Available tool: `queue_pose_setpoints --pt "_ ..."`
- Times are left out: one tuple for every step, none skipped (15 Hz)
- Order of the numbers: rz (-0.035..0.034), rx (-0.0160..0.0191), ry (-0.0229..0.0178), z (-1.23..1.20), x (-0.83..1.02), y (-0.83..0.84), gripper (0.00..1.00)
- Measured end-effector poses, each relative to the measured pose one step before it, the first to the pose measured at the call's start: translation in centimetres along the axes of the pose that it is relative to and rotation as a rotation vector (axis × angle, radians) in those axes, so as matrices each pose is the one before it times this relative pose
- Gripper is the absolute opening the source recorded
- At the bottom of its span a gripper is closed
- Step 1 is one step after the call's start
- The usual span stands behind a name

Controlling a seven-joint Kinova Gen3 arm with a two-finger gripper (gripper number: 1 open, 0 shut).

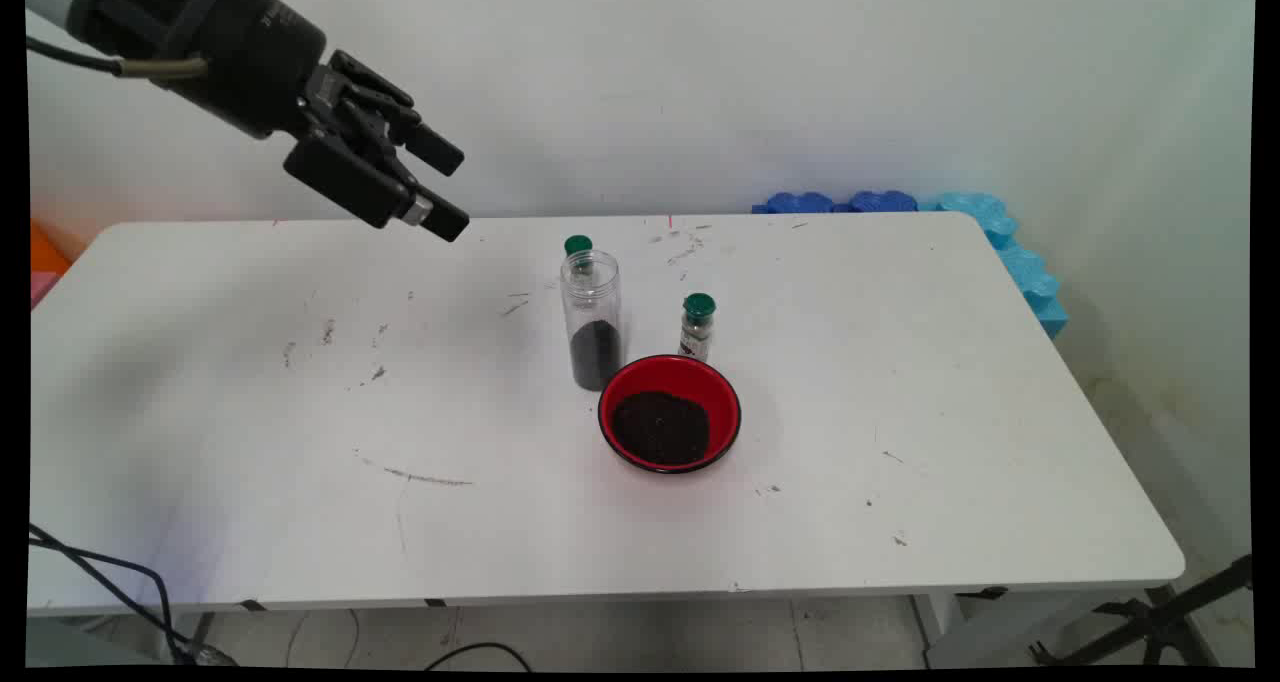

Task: Pick up the black seasoning powder from the table

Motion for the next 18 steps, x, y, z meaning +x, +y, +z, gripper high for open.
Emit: queue_pose_setpoints --pt "-0.00284 0.0026 -0.00472 0.036 -0.144 -0.036 1.0" --pt "-0.0058 0.00509 -0.00728 0.045 -0.236 -0.083 1.0" --pt "-0.00845 0.00693 -0.01042 0.054 -0.38 -0.109 1.0" --pt "-0.00908 0.00823 -0.01 0.053 -0.411 -0.139 1.0" --pt "-0.00706 0.00674 -0.00723 0.055 -0.349 -0.121 1.0" --pt "-0.01842 0.01287 -0.00798 0.158 -0.606 -0.261 1.0" --pt "-0.01825 0.01197 -0.00418 0.205 -0.555 -0.216 1.0" --pt "-0.0184 0.01337 0.0007 0.356 -0.64 -0.28 1.0" --pt "-0.0129 0.01234 0.0004 0.401 -0.546 -0.227 1.0" --pt "-0.01337 0.01611 -0.00003 0.552 -0.679 -0.278 1.0" --pt "-0.01215 0.01954 0.00059 0.645 -0.694 -0.308 1.0" --pt "-0.0081 0.01347 0.00087 0.513 -0.465 -0.192 1.0" --pt "-0.00669 0.01227 0.00043 0.539 -0.456 -0.133 1.0" --pt "-0.00886 0.01586 0.00249 0.802 -0.618 -0.145 1.0" --pt "-0.00827 0.01427 0.00426 0.841 -0.584 -0.088 1.0" --pt "-0.00907 0.01204 0.0075 0.746 -0.458 -0.068 1.0" --pt "-0.00747 0.00985 0.01007 0.791 -0.342 -0.041 1.0" --pt "-0.00737 0.00971 0.01239 0.94 -0.37 -0.034 1.0"
